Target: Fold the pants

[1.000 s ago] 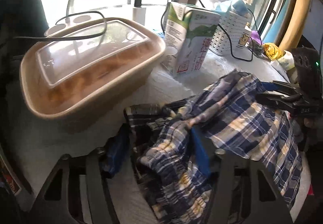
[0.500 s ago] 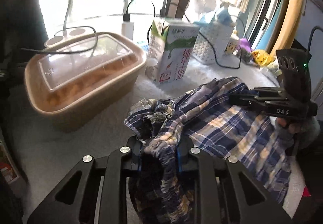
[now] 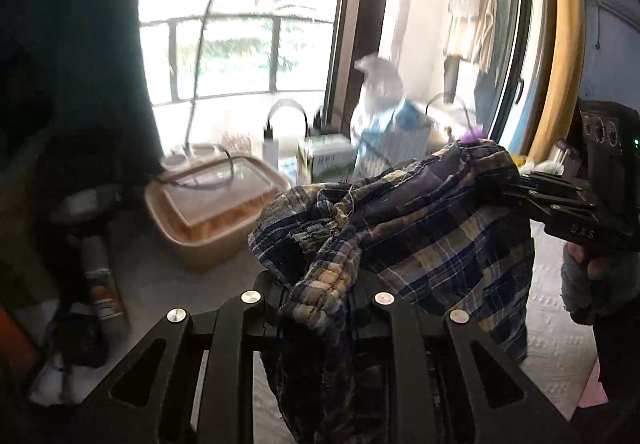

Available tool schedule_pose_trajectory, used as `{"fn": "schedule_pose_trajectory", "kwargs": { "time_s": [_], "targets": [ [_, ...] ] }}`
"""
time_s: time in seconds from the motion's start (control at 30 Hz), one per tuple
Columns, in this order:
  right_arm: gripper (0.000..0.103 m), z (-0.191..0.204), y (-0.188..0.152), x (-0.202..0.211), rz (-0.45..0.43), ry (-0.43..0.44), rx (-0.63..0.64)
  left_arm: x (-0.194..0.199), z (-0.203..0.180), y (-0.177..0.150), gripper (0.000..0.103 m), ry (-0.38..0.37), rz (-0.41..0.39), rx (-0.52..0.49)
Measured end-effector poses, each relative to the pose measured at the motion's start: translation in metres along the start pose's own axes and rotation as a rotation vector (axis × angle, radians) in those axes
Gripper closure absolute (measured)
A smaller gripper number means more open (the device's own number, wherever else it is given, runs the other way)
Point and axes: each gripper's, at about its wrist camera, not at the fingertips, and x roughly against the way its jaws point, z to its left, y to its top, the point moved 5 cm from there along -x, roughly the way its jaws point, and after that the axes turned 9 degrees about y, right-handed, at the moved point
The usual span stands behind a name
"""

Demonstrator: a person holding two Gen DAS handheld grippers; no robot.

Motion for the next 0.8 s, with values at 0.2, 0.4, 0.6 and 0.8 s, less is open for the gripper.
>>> {"fn": "schedule_pose_trajectory", "kwargs": {
  "time_s": [0.2,0.4,0.6,0.8],
  "targets": [
    [0.084,0.041,0.024,0.046,-0.086,0.001,0.082,0.058,-0.002,0.010,0.083,0.029,-0.114,0.040],
    [0.084,0.086,0.046,0.088,-0.173,0.011,0.165,0.120,0.001,0.019,0.083,0.077,-0.224,0.027],
    [0.084,0.138,0.054,0.120,-0.241,0.034,0.238,0.162,0.018,0.013,0.083,0.103,-0.293,0.060],
    [0.084,0.185,0.060,0.138,-0.271,0.105,0.281,0.208,0.033,0.001,0.083,0.153,-0.341,0.082]
  ]
}}
